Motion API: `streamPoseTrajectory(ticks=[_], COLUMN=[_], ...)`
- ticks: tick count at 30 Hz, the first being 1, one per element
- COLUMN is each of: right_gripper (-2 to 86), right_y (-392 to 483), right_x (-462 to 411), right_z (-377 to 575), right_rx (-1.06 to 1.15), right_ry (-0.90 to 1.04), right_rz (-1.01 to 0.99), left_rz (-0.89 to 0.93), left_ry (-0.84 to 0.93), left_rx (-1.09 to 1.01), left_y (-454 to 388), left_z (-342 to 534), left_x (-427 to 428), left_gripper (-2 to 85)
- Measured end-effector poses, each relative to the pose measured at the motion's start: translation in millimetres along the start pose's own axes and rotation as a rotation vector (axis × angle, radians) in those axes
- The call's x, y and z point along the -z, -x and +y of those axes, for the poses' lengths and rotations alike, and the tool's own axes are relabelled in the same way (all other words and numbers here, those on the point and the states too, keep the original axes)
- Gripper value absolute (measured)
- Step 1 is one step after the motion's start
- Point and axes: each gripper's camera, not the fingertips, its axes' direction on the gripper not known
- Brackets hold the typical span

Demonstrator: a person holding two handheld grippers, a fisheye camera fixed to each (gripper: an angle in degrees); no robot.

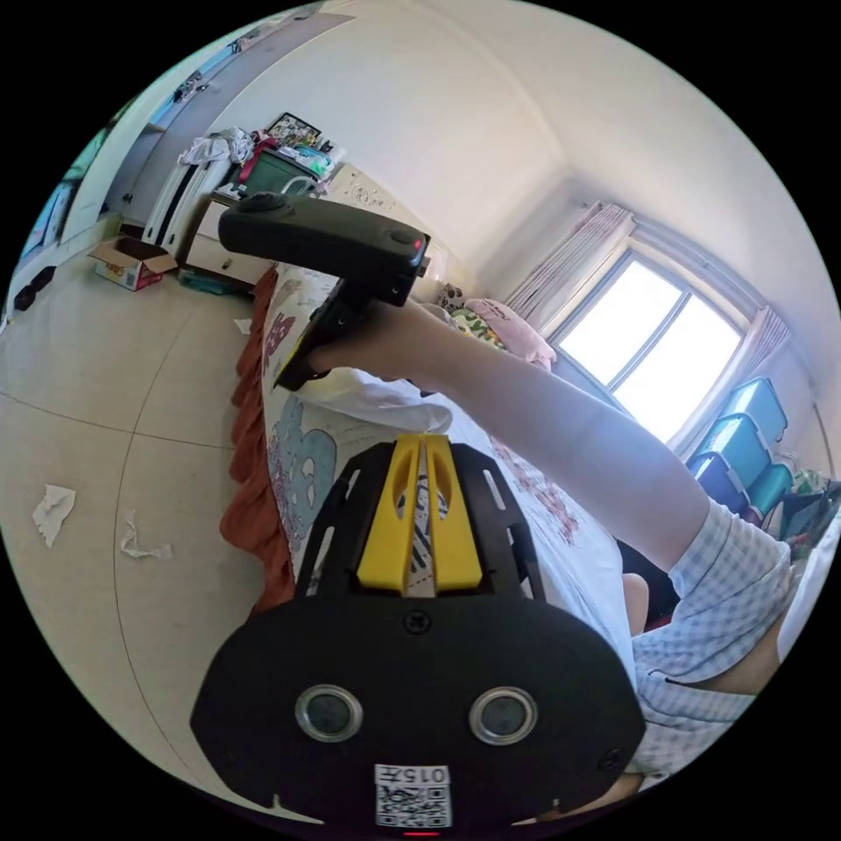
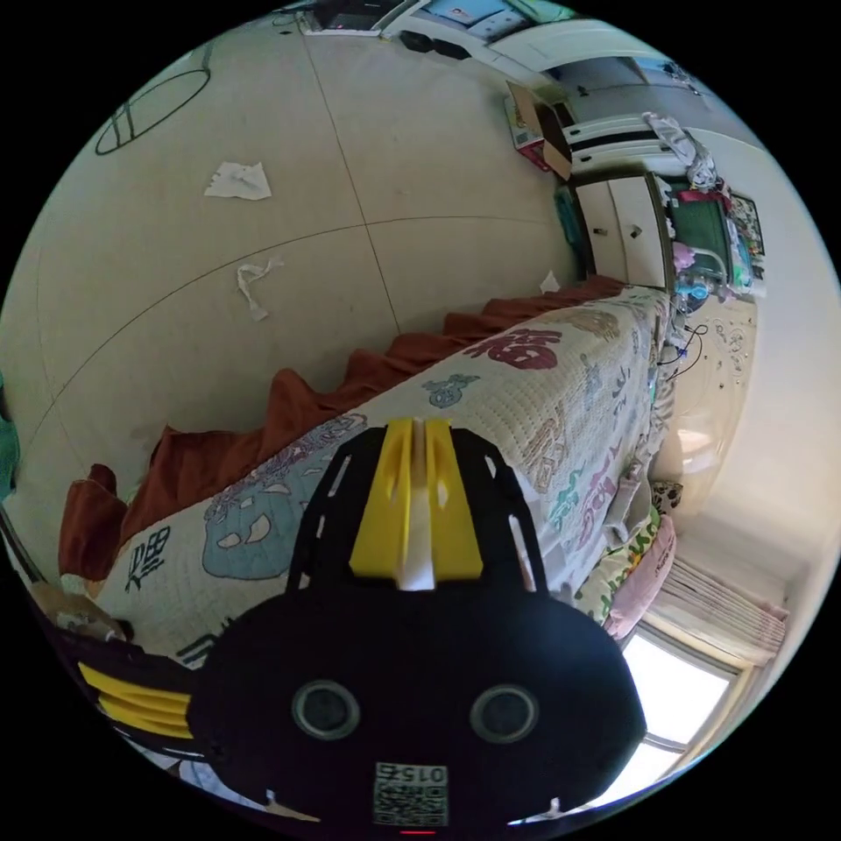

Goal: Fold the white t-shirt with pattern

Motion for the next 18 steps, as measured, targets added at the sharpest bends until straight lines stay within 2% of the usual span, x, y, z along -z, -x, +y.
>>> streamPoseTrajectory(ticks=[6,9,11,18], right_gripper=[-0.6,-0.7,-0.7,-0.4], right_y=[-46.5,-96.6,-140.9,-218.1], right_x=[46.2,82.6,96.2,55.0], right_z=[30.9,86.6,151.4,353.6], right_rx=[-0.121,-0.242,-0.364,-0.668], right_ry=[-0.196,-0.389,-0.524,-0.702], right_rz=[-0.092,-0.191,-0.268,-0.470], left_rz=[0.008,0.004,-0.021,-0.094], left_ry=[-0.043,-0.052,-0.064,0.049], left_rx=[0.036,0.020,-0.032,-0.351], left_y=[9.4,7.0,-8.4,-111.9], left_z=[21.0,27.8,28.1,27.8], left_x=[6.3,9.4,11.1,-23.4], left_gripper=[-0.9,-0.9,-0.9,-0.7])
